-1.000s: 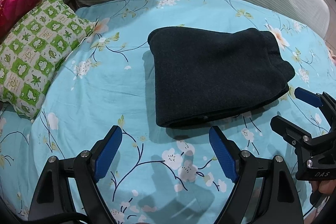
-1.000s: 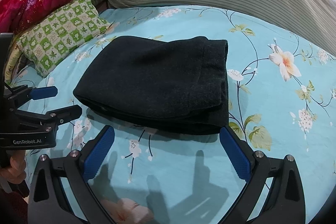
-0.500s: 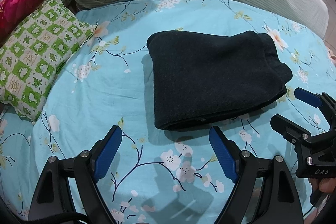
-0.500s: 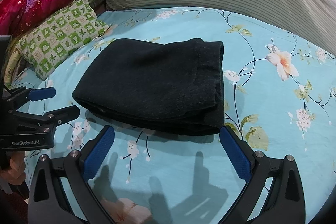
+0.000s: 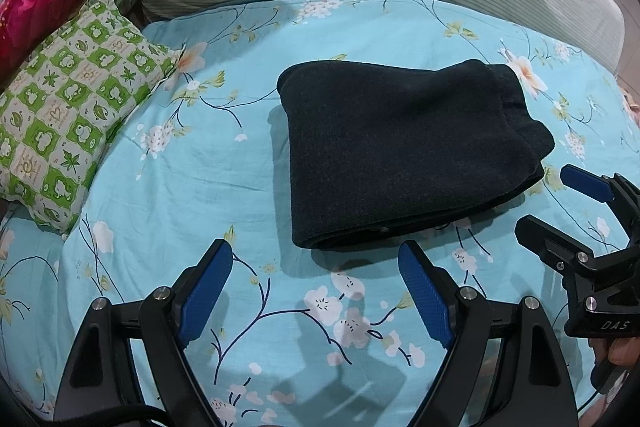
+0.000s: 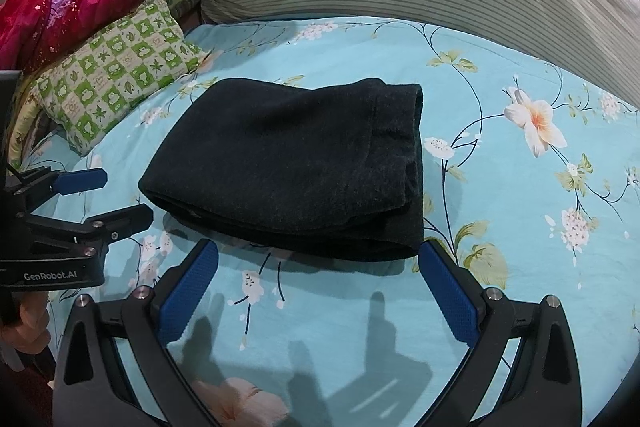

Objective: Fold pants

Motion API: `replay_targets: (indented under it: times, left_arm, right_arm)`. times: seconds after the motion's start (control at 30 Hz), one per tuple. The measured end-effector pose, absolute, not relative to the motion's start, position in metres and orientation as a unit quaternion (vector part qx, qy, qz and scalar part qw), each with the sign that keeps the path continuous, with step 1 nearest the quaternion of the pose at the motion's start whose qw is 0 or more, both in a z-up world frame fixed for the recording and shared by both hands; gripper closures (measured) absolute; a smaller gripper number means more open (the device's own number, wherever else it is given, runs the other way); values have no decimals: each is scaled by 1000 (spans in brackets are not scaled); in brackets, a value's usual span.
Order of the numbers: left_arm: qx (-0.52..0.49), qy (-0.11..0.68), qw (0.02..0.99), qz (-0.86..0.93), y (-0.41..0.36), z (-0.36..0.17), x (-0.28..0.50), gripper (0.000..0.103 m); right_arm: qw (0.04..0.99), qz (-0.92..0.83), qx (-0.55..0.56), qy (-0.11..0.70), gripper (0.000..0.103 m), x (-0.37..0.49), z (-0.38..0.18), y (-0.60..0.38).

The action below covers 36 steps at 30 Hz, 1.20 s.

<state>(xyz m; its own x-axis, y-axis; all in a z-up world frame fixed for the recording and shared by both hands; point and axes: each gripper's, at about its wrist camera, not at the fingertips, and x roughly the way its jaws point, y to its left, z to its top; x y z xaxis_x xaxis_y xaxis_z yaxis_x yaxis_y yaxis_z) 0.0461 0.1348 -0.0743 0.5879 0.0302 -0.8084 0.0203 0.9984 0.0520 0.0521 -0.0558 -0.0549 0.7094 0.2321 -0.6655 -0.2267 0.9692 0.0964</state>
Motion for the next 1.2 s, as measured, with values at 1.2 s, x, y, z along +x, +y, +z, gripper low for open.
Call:
replay_targets:
  times: [1.2]
  left_arm:
    - [28,452,892,0,133,-70,48,18]
  right_arm:
    - [927,125,6,353,3,58,-44,-58]
